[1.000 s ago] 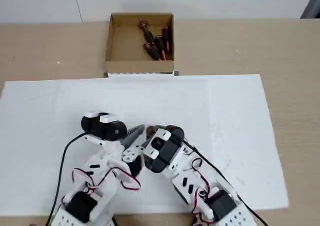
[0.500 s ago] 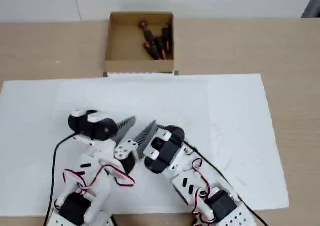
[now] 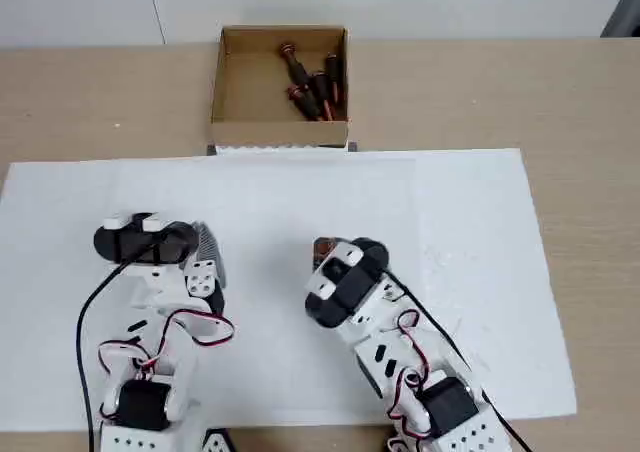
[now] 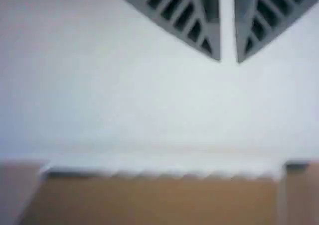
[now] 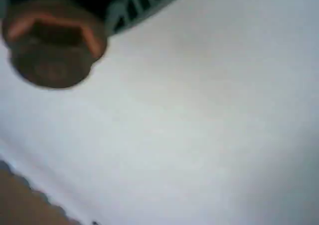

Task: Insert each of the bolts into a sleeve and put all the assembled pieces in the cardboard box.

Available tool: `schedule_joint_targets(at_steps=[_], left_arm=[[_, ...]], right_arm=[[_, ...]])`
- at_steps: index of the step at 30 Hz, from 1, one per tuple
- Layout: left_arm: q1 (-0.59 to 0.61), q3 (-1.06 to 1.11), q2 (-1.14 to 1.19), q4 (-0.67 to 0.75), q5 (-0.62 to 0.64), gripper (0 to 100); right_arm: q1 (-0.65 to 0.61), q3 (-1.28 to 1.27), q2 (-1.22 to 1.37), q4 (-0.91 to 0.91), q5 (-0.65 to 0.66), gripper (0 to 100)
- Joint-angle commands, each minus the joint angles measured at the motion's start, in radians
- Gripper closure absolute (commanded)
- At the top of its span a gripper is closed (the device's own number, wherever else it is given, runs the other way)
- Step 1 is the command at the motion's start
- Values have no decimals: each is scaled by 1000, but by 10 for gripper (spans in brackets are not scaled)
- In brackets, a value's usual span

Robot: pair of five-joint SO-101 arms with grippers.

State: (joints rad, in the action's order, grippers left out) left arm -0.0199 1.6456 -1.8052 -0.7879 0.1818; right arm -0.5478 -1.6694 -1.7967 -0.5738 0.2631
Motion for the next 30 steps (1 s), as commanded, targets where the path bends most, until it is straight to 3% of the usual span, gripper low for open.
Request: schedule_joint_targets(at_steps=[1,7,10,16,26,30], left_arm=[[63,38,-9,15,-52,994],[84,36,-9,14,-196,994],[80,36,-9,14,-249,994],[78,36,-6,-69,-259,994],[78,36,-11,-103,-256,994],[83,36,-11,-103,-255,994]], right_arm=[[76,-14,-15,24,-2,996],[174,-14,-15,22,-6,996],[216,-9,-15,22,-95,996],[229,41,-13,-61,-218,996],[231,238,15,-84,-213,996],[231,339,159,-73,-218,996]])
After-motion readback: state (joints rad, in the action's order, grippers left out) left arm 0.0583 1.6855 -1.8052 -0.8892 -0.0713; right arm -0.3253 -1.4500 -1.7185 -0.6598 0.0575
